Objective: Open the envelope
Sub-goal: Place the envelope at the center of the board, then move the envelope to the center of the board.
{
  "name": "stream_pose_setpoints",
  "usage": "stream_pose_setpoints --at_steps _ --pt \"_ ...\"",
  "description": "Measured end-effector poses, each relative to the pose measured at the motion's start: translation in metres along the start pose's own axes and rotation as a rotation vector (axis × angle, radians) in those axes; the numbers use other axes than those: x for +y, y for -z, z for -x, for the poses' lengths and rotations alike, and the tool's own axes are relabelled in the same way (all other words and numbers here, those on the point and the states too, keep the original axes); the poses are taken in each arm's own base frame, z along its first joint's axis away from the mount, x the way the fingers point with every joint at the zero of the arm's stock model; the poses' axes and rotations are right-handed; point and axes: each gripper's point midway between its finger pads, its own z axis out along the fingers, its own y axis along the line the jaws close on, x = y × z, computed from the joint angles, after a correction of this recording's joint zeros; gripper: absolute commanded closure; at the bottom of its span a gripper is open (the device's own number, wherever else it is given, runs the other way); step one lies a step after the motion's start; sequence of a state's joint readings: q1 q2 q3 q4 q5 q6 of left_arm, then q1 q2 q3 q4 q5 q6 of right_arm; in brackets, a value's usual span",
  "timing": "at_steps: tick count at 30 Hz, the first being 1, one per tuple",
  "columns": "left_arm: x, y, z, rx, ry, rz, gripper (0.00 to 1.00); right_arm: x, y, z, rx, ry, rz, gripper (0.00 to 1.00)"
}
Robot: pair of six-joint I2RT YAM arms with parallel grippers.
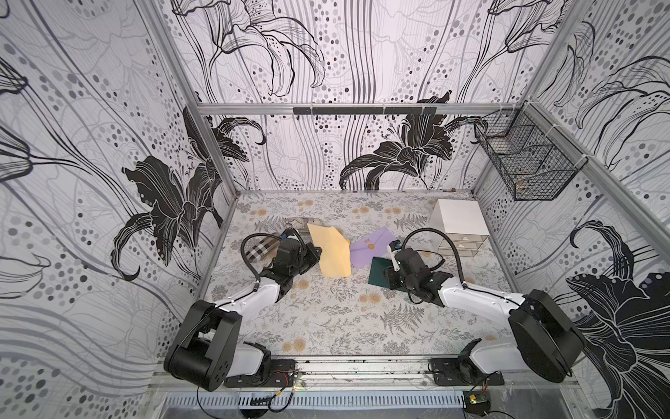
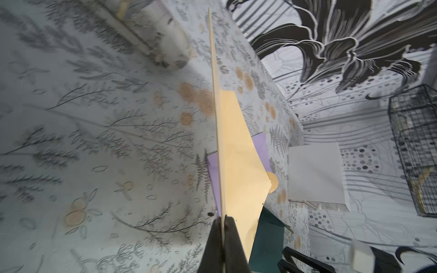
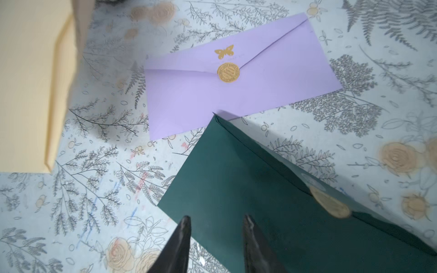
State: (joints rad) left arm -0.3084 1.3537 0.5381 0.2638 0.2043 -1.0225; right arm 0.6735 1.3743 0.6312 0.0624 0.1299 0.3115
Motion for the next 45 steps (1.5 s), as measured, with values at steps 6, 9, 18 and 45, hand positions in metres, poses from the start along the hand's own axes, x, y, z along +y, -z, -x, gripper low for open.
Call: stream_pose_setpoints --at_steps 6,9,18,45 --pt "0.056 0.005 -0.013 -0.050 0.107 0.138 1.00 0.001 0.001 0.012 -0.051 0.003 0.002 0.61" --pt "0.069 0.008 -0.013 -0.095 0.145 0.153 1.00 0.002 0.001 0.014 -0.059 0.002 0.005 0.60" --pt "0.060 0.036 -0.020 -0.147 0.043 0.258 0.60 0.002 -0.005 0.014 -0.045 0.005 -0.004 0.60" --pt "0.057 -0.033 -0.050 0.246 -0.434 0.571 0.71 -0.006 -0.015 0.019 -0.043 0.007 -0.067 0.60"
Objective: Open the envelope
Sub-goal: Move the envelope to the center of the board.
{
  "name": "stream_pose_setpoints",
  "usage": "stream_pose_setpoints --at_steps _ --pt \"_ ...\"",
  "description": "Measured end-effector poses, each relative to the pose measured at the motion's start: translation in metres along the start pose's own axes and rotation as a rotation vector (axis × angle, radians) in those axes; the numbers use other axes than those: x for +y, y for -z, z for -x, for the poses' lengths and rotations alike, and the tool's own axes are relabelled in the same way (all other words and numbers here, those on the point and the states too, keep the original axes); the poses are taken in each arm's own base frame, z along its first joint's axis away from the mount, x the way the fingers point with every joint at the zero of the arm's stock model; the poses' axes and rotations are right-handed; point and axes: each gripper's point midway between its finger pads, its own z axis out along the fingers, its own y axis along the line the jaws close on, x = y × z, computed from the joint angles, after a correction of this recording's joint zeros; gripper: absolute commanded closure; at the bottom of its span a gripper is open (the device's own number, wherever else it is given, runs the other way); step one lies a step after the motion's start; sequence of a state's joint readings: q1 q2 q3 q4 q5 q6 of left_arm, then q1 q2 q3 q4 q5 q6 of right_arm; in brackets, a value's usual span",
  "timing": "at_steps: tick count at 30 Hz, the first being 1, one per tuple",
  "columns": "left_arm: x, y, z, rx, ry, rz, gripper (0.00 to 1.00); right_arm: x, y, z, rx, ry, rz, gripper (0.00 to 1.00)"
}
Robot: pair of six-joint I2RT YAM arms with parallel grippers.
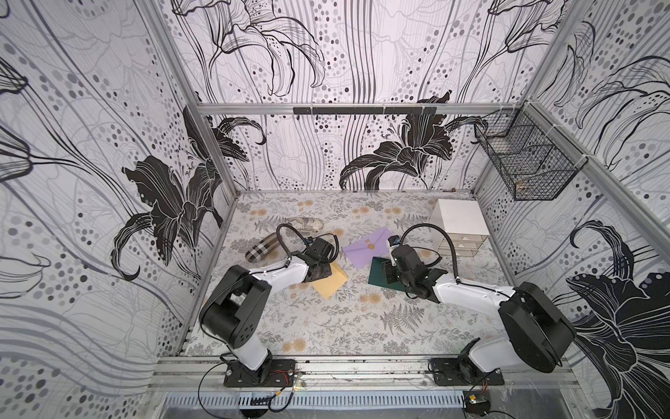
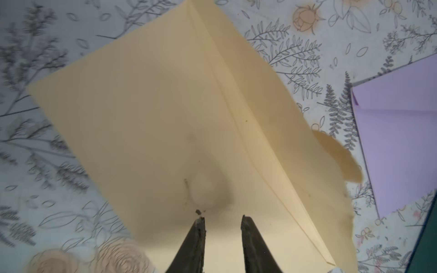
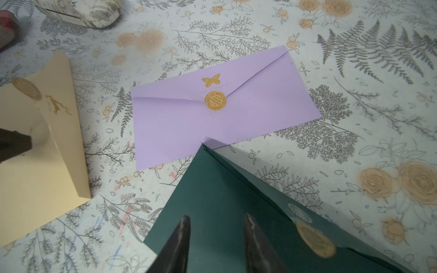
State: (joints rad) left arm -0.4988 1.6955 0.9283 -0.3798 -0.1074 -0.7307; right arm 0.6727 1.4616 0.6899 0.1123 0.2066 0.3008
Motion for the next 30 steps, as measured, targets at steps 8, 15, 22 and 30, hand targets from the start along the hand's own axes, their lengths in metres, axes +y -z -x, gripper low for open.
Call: stream_pose_setpoints --at_steps 8,15,22,30 --pt "-0.039 -0.015 0.027 0.000 -0.050 -0.064 0.73 -0.001 0.000 0.000 0.000 -0.001 -0.001 0.60" --pt "-0.058 -0.036 0.042 0.001 -0.077 -0.093 0.77 -0.002 0.001 0.002 -0.004 -0.005 0.000 0.60" --pt "-0.050 -0.043 0.061 -0.021 0.017 -0.148 0.78 -0.002 0.006 0.006 -0.014 -0.008 0.002 0.60" --pt "0.008 -0.021 0.036 -0.075 0.295 -0.194 0.78 -0.004 0.008 0.010 -0.025 -0.016 0.005 0.60"
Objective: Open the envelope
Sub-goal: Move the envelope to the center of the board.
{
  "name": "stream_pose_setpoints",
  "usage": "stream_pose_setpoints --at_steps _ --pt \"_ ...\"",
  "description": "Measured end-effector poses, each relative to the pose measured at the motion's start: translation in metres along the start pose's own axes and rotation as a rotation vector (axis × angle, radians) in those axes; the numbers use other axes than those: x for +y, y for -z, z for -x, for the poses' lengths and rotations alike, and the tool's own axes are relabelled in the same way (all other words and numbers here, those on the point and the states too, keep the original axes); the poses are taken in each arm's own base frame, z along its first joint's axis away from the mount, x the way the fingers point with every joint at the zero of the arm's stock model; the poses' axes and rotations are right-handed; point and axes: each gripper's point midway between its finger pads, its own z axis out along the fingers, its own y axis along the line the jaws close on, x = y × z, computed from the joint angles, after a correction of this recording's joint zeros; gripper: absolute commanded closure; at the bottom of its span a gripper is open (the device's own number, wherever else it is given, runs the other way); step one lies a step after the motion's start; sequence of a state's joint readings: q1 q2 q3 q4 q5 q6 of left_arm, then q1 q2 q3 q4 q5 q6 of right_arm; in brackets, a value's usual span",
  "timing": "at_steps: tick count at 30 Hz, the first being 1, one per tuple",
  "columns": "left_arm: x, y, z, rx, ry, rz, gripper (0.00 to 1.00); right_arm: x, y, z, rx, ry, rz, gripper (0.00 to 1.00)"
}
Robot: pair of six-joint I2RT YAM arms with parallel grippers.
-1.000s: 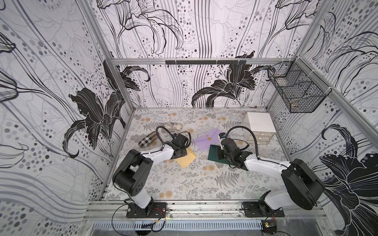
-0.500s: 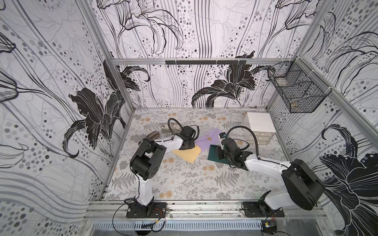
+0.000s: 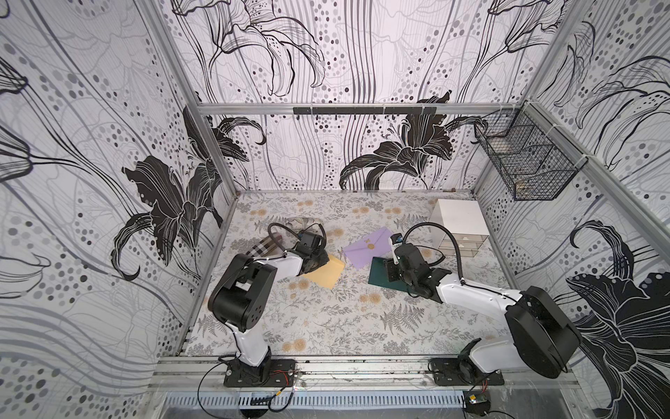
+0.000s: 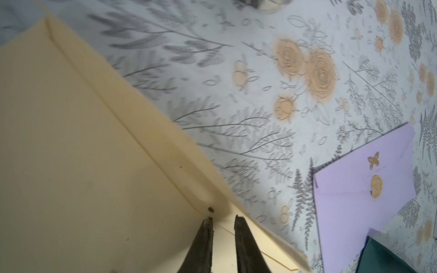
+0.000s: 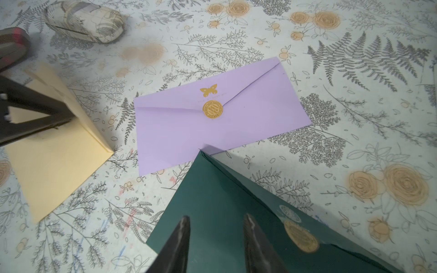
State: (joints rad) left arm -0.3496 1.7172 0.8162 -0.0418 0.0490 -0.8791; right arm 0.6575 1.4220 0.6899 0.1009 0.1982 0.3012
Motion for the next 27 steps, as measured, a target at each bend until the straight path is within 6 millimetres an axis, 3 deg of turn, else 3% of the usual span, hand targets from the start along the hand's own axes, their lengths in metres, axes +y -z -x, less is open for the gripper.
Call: stream_pose_setpoints --at_steps 4,9,12,16,19,22,24,27 --pt "0.013 0.010 -0.004 -0.025 0.059 0.004 0.78 0.002 0.000 0.000 0.004 -0.002 0.013 0.60" --pt "0.007 0.012 0.002 -0.030 0.060 0.001 0.76 0.006 0.000 -0.003 0.013 -0.006 0.046 0.60" --pt "-0.009 0.016 0.013 -0.047 0.043 -0.032 0.69 0.009 0.005 -0.013 0.047 -0.023 0.080 0.60" --pt "-0.044 0.035 0.034 -0.078 -0.008 -0.128 0.52 0.015 0.016 -0.023 0.119 -0.078 0.117 0.60" --pt "-0.070 0.058 0.050 -0.124 -0.056 -0.215 0.51 0.016 0.021 -0.030 0.165 -0.144 0.123 0.60" --pt "-0.084 0.071 0.060 -0.169 -0.107 -0.263 0.52 0.014 0.022 -0.041 0.213 -0.200 0.107 0.60" --pt "-0.084 0.072 0.060 -0.196 -0.129 -0.287 0.51 0.012 0.021 -0.048 0.253 -0.232 0.085 0.60" --pt "-0.063 0.064 0.042 -0.194 -0.151 -0.278 0.52 0.011 0.014 -0.054 0.308 -0.268 0.049 0.60"
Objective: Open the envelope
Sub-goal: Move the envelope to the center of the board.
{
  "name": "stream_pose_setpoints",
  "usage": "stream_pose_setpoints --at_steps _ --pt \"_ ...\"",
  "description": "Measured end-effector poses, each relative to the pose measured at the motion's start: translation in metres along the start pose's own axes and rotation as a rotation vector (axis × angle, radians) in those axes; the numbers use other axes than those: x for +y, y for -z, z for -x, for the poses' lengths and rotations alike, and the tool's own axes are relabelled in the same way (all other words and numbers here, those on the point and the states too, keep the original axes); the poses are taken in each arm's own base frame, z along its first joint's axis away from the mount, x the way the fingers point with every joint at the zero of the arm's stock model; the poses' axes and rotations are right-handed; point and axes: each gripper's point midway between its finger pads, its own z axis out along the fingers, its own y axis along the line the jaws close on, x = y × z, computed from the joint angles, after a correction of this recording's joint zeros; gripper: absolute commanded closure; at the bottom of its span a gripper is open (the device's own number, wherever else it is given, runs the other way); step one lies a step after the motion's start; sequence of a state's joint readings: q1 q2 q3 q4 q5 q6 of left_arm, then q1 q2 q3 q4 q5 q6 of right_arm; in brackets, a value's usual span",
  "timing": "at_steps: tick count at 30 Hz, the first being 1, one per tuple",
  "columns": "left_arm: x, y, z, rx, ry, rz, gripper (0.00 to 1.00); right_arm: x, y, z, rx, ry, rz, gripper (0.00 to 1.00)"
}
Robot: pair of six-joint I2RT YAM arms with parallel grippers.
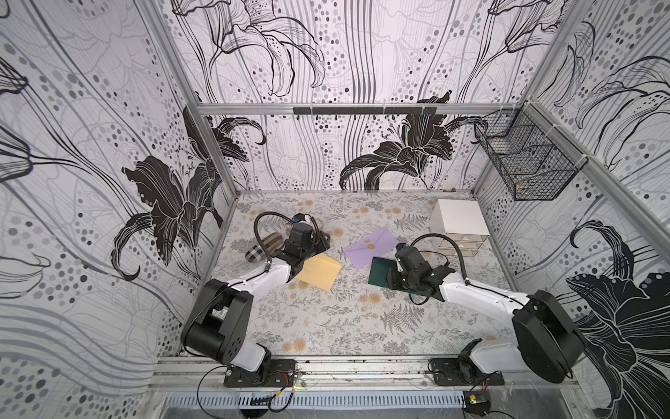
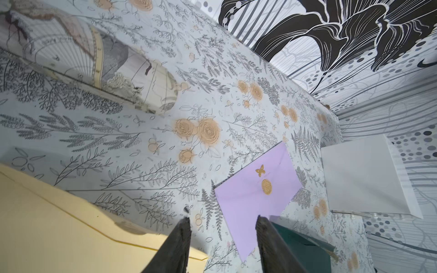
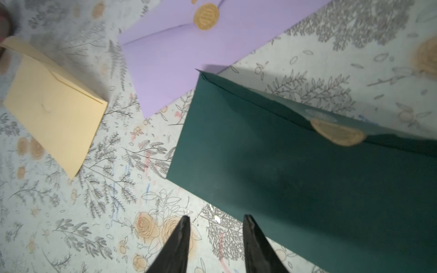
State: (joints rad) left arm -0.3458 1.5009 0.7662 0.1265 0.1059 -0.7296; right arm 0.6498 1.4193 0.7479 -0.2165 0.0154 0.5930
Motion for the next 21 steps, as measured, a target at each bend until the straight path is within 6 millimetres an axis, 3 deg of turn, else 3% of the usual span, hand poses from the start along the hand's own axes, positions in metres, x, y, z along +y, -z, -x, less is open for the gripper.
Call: stream_pose_setpoints --at_steps 2,5,13,21 --pt "0.014 0.001 -0.017 0.021 -0.013 0.018 0.52 0.002 -0.004 0.002 0.014 -0.023 -0.008 0.60" --pt "0.023 0.003 -0.025 0.018 -0.028 0.026 0.52 0.006 -0.010 0.007 0.024 -0.050 -0.010 0.61" --pt "0.009 0.008 -0.009 -0.043 -0.056 -0.022 0.52 0.006 -0.035 0.004 0.101 -0.084 -0.059 0.62" --pt "0.008 0.008 -0.009 -0.043 -0.055 -0.029 0.52 -0.013 -0.036 -0.012 0.123 -0.148 -0.107 0.62"
